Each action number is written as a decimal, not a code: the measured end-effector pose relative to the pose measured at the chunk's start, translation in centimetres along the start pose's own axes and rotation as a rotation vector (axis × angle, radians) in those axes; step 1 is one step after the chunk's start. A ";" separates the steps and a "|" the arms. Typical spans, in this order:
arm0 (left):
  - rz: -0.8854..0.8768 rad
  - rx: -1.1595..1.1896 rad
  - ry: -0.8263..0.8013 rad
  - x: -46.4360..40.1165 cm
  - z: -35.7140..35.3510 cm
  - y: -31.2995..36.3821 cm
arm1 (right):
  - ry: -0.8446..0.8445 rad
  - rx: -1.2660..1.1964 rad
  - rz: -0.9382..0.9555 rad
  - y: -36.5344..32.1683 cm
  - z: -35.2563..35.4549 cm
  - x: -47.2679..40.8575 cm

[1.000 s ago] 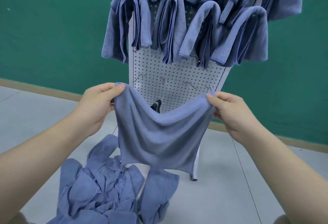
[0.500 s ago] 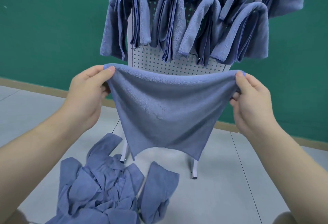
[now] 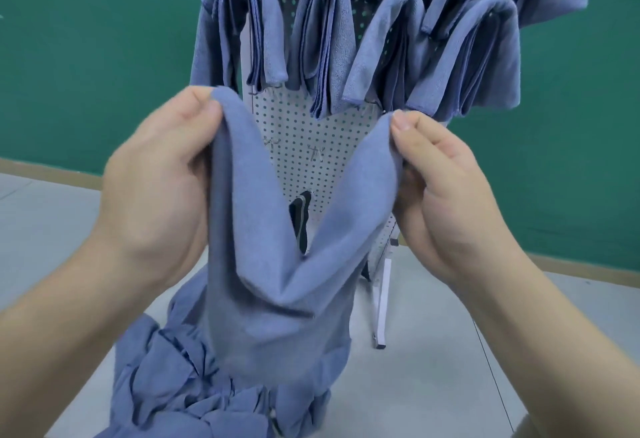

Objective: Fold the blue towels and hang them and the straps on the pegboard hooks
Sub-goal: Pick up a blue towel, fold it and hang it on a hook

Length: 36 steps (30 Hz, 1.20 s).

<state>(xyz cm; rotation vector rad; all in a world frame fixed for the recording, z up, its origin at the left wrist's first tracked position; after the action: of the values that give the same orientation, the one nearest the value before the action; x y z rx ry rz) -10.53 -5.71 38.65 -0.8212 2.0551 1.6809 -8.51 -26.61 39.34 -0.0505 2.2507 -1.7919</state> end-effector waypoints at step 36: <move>0.045 0.132 -0.325 2.1 -3.3 -2.1 | -0.165 -0.008 -0.109 2.8 -3.9 -0.5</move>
<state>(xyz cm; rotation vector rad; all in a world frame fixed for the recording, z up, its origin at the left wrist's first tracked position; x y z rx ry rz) -10.55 -9.59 36.46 -0.4294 1.9429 1.5623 -8.50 -22.17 37.54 -0.3163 2.1765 -1.7617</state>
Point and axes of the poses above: each hand's wrist, its own x-axis away from the middle knuckle, its own z-axis out of the back of the hand, y = z × x, the point moved 4 cm from there along -x, towards the middle knuckle, and after that the axes turned 12 degrees about -z, right-handed, at the moved point
